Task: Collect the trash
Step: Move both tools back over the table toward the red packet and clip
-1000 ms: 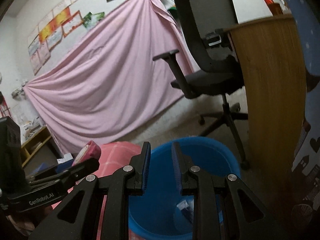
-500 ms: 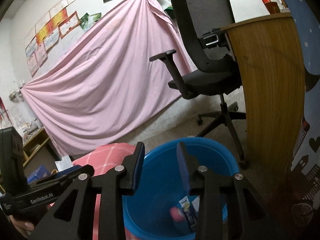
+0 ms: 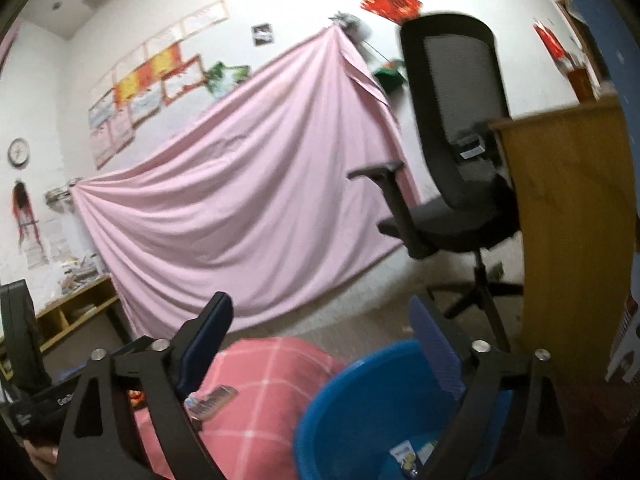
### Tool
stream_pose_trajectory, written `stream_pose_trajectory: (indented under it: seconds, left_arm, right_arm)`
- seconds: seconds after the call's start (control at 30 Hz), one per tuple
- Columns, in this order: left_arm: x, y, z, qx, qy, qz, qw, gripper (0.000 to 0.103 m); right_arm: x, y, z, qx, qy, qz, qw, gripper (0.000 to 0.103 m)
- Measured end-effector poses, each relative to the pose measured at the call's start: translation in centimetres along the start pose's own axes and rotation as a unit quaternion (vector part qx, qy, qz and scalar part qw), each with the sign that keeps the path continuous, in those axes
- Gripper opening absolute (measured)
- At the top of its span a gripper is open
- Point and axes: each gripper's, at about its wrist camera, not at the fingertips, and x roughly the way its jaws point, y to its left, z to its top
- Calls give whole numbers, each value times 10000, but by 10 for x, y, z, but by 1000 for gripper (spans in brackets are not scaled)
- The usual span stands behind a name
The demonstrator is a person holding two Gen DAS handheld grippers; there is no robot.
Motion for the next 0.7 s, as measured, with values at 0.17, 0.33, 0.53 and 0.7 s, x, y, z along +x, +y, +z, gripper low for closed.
stream_pose_trajectory:
  seconds: [0.17,0.33,0.53,0.7]
  left_arm:
    - [-20,34,2,-119,-220,269,9993,101]
    - [-42,66,4,-122,-500,535,9972,101]
    - [-63,98,-1,-76,-718,798,9942,101]
    - [-73,120,-9,-26,-741,953,9927,101]
  right_arm:
    - [-2,36,2,-429,-344,201,9983,103]
    - [-2,71,-3,-814,-597,340,9943,103]
    - [2,105,-12,-1164,-737,506,9892,103]
    - [12,129,-23,-1406,-636,657,9858,103]
